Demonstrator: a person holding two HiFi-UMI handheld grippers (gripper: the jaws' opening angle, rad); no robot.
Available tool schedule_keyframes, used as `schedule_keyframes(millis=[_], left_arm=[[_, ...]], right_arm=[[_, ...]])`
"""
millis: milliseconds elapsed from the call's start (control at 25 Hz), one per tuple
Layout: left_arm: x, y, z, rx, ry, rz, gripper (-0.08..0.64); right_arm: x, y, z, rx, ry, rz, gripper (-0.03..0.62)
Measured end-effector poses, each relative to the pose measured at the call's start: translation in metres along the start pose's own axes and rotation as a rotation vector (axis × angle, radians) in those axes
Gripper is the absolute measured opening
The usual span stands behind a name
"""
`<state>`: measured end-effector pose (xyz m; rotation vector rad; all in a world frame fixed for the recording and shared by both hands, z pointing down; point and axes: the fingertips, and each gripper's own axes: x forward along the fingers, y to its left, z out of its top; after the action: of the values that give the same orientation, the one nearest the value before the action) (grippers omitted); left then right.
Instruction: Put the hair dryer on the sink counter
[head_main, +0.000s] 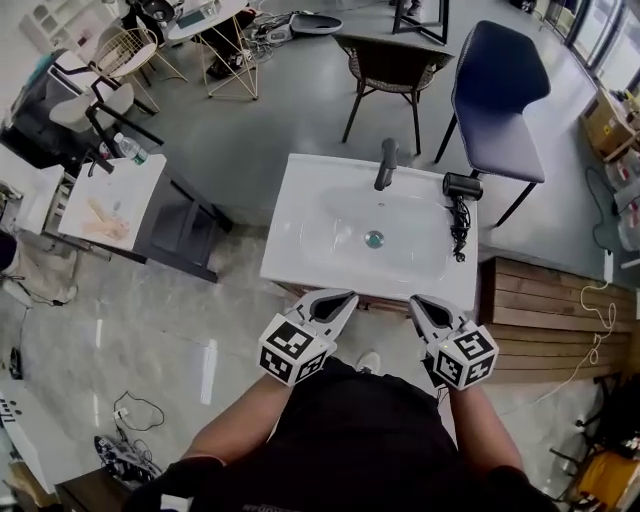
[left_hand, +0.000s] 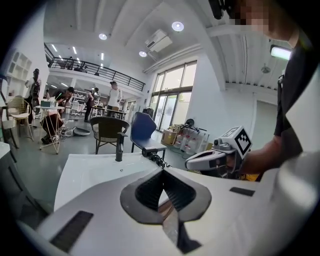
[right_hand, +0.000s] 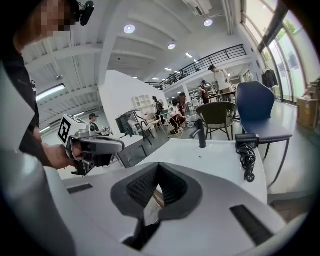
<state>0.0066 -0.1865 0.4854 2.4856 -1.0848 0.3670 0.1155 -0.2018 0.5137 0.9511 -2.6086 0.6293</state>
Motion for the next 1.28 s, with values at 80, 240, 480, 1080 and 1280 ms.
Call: schedule_keyframes(millis=[80, 240, 480, 1080, 1280], left_arm=[[-0.006, -0.008, -0.002, 0.002, 0.001, 0.013, 0.0], [-0.014, -0.012, -0.002, 0.011, 0.0, 0.027, 0.0], [-0.02, -0.005, 0.01, 0.038, 0.003, -0.012, 0.0], [-0.045, 0.036, 0.007, 0.064, 0.05, -0.075, 0.0], [-0.045, 0.038, 0.007, 0.071, 0.05, -0.097, 0.0]], right_arm=[[-0.009, 0.003, -0.003, -0.005, -0.001, 0.011, 0.003], [-0.02, 0.014, 0.0, -0.006, -0.02, 0.029, 0.003], [-0.015, 0.025, 0.009, 0.075, -0.048, 0.009, 0.003], [0.025, 0.063, 0.017, 0.059, -0.059, -0.064, 0.003], [0.025, 0.064, 0.016, 0.063, -0.066, -0.089, 0.003]])
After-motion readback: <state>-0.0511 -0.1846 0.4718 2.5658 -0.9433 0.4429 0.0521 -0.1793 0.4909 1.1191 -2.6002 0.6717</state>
